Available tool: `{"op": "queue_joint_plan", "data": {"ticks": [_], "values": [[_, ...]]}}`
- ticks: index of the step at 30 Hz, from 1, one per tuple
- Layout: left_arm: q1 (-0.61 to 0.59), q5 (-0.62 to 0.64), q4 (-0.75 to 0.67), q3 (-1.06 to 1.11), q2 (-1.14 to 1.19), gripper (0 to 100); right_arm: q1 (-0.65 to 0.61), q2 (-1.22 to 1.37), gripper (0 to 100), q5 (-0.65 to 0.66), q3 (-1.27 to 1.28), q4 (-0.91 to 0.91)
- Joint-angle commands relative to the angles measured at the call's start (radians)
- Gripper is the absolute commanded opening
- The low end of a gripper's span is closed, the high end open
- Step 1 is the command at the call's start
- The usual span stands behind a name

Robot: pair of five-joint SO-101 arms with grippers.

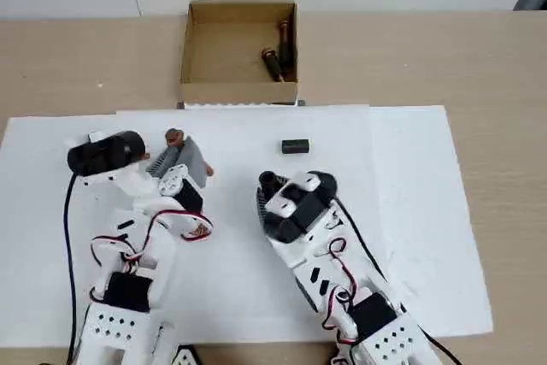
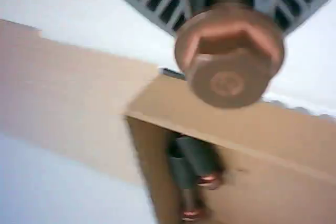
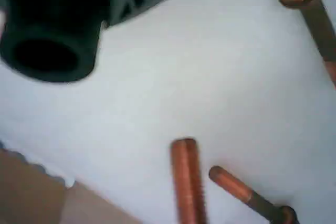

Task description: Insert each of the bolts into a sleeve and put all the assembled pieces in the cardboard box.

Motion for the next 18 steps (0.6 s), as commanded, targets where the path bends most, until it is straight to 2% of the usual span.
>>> {"op": "queue_joint_plan", "data": {"ticks": [1,8,13,18], "values": [[0.055,0.051,-0.031,-0.008,-0.061,1,-0.038,-0.01,0.3,0.044,0.014,-0.03],[0.118,0.077,-0.028,-0.008,-0.143,1,-0.099,-0.005,0.3,0.084,0.014,-0.024],[0.12,0.077,-0.023,-0.008,-0.19,1,-0.093,0.001,0.3,0.103,0.015,-0.021],[0.166,0.075,0.069,-0.015,-0.258,1,-0.033,0.002,0.3,0.104,0.015,-0.021]]}}
